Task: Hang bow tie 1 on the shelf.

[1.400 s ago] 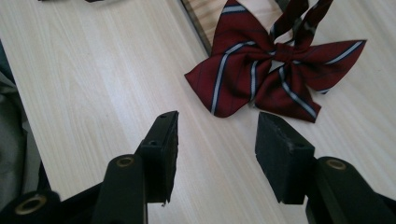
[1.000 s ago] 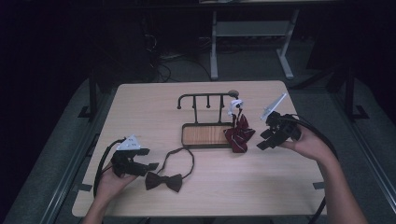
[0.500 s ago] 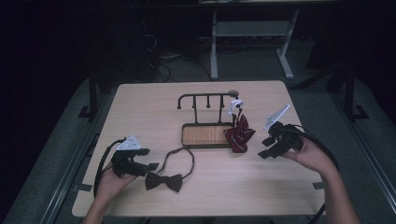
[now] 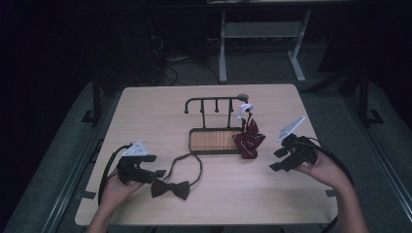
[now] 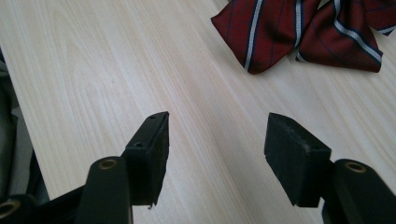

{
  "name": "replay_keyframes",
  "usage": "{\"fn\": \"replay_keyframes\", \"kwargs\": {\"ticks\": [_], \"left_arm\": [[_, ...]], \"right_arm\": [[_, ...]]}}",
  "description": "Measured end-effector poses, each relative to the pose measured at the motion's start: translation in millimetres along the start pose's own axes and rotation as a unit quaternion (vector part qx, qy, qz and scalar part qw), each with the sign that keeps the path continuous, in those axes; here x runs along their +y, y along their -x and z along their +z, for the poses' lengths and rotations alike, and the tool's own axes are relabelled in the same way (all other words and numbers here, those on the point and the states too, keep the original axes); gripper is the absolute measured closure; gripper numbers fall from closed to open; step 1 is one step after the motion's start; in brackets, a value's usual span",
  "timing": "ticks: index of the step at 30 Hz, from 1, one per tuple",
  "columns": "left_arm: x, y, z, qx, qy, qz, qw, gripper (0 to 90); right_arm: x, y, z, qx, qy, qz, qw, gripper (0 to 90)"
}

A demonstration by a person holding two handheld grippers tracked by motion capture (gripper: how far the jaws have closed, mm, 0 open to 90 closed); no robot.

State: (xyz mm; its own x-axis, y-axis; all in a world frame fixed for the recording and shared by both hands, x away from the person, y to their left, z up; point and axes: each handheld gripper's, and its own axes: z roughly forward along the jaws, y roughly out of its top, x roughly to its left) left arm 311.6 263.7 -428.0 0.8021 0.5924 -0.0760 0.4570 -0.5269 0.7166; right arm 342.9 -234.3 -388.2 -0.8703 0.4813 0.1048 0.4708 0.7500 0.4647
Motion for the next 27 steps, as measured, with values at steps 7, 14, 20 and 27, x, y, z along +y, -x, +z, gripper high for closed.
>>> {"fn": "replay_keyframes", "kwargs": {"ticks": [7, 14, 20, 27], "left_arm": [[0.0, -0.5, -1.0, 0.001, -0.001, 0.003, 1.0, 27.8], [-0.3, -1.7, -1.7, 0.0, -0.003, 0.006, 1.0, 28.0], [2.3, -0.2, -3.0, 0.002, -0.003, 0.007, 1.0, 29.5], [10.5, -0.9, -3.7, -0.006, -0.004, 0.011, 0.9999, 30.2]], "right_arm": [[-3.4, -2.4, 2.9, 0.0, 0.0, 0.002, 1.0, 39.3], [-9.2, -9.1, 8.9, -0.003, 0.001, 0.004, 1.0, 38.5], [-18.6, -11.3, 17.8, -0.005, -0.006, 0.003, 1.0, 38.0], [-21.6, -13.6, 16.7, -0.001, -0.001, 0.012, 0.9999, 37.7]]}}
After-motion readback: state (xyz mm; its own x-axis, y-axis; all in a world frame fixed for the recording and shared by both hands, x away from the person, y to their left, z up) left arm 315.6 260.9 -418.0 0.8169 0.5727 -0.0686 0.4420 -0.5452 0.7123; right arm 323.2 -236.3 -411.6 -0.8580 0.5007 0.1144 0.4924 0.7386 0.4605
